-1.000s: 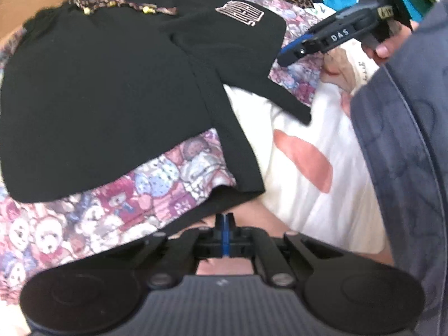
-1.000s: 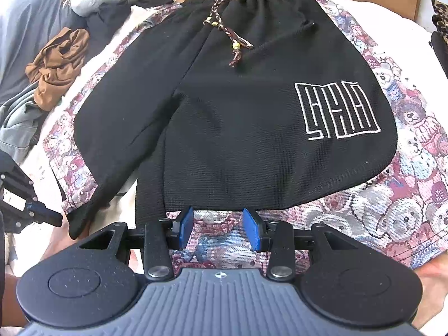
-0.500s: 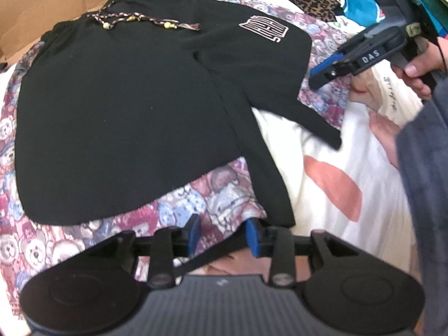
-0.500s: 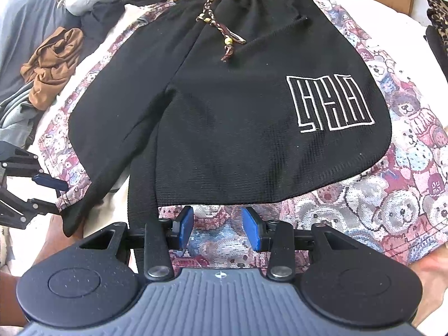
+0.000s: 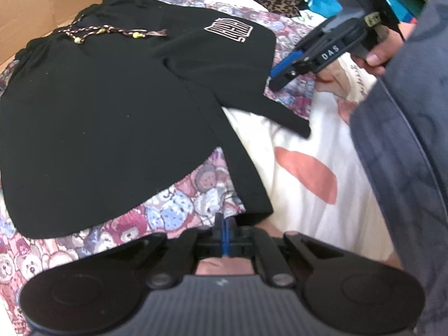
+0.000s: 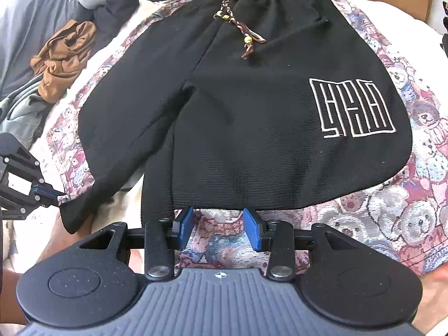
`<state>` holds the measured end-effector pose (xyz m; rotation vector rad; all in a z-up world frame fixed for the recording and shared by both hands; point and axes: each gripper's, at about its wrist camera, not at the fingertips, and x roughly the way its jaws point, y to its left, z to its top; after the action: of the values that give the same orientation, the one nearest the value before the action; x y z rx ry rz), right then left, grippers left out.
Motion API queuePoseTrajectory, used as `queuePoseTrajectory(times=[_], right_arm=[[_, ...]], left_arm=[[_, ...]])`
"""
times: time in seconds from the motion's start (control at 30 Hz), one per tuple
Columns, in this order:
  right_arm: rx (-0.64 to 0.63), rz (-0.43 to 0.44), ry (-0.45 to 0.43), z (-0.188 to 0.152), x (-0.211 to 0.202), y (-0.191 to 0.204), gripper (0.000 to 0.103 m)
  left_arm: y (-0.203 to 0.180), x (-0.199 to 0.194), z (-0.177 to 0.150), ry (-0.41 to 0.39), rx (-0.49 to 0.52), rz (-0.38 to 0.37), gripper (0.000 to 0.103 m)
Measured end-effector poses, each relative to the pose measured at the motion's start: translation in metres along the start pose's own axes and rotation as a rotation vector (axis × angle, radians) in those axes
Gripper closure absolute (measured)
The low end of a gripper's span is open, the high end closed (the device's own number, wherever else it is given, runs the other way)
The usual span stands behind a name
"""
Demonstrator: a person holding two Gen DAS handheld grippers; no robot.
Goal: Fold clothes
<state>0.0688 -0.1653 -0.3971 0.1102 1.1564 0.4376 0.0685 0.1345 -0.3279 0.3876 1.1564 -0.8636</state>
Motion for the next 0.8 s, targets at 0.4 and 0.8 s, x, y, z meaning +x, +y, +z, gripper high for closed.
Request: queuePoseTrajectory(times=[0.4, 0.8], right_arm=[[0.0, 0.017, -0.009, 0.0, -0.002, 0.002, 0.057], [-0.022, 0.02, 0.052, -0.009, 0.01, 0.004, 0.057]], left_arm=[[0.002, -0.01, -0.006, -0.004, -0.047, 0.002, 0.1], [0.035, 0.005, 0.023, -0.095, -0.266, 0.035, 0.096]])
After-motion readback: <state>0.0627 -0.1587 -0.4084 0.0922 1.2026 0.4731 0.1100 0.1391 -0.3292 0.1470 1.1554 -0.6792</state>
